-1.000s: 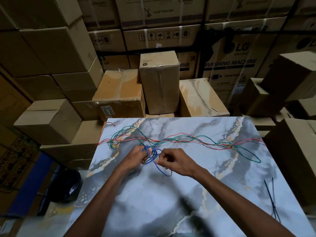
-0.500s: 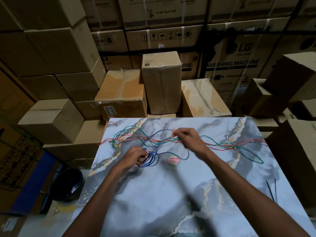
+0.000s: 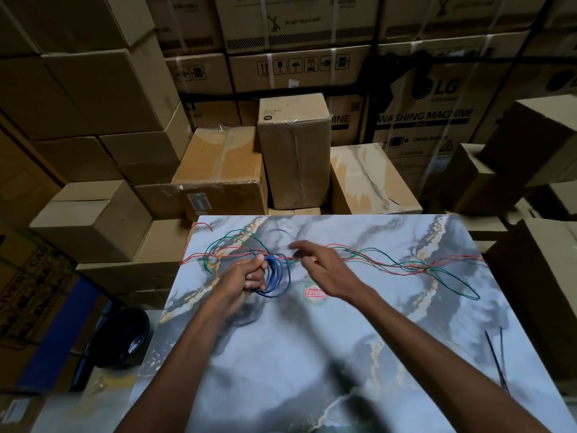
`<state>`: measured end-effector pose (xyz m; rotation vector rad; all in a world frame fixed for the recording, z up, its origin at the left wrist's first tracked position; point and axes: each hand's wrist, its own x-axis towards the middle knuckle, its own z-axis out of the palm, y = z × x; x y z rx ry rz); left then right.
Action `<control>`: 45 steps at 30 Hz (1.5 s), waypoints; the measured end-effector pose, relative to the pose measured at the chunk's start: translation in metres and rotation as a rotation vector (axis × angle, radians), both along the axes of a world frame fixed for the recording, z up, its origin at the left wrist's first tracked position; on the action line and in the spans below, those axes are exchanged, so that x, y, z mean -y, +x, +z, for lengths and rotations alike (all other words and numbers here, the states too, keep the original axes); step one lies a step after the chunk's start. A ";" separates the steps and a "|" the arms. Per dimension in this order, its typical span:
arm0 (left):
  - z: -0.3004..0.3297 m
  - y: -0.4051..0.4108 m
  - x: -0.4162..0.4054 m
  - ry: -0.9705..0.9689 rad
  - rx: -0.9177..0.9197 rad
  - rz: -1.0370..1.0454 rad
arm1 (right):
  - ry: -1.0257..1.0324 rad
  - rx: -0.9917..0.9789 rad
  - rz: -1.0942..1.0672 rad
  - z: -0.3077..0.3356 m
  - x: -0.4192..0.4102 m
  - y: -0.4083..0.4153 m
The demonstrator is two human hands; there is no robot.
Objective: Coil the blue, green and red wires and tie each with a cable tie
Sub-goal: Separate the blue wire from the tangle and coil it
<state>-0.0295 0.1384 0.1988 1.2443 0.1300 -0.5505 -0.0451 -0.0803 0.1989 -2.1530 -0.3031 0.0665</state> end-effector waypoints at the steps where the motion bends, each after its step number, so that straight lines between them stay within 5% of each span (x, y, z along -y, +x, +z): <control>1: 0.002 0.000 0.001 -0.060 -0.016 0.018 | 0.096 -0.130 0.036 0.005 -0.012 -0.004; 9: 0.006 0.000 -0.002 -0.290 -0.085 0.054 | 0.496 -0.204 -0.219 -0.009 -0.040 -0.013; 17: -0.004 -0.003 0.012 -0.199 -0.087 -0.006 | -0.048 0.004 -0.092 -0.023 -0.037 -0.002; 23: 0.002 -0.007 0.012 -0.375 -0.163 0.006 | 0.473 -0.381 -0.091 -0.011 0.006 0.015; 32: 0.028 0.002 -0.013 -0.642 -0.174 -0.084 | 0.648 -0.472 -0.120 0.005 0.074 0.029; 38: 0.025 0.025 -0.043 -0.884 -0.146 -0.110 | 0.510 -0.372 -0.170 0.020 0.113 0.032; 42: 0.036 0.030 -0.045 -0.650 -0.081 0.345 | 0.425 -0.265 -0.192 0.008 0.113 0.026; 45: 0.030 0.037 -0.041 -0.639 -0.061 0.476 | 0.093 -0.136 -0.059 -0.006 0.086 0.020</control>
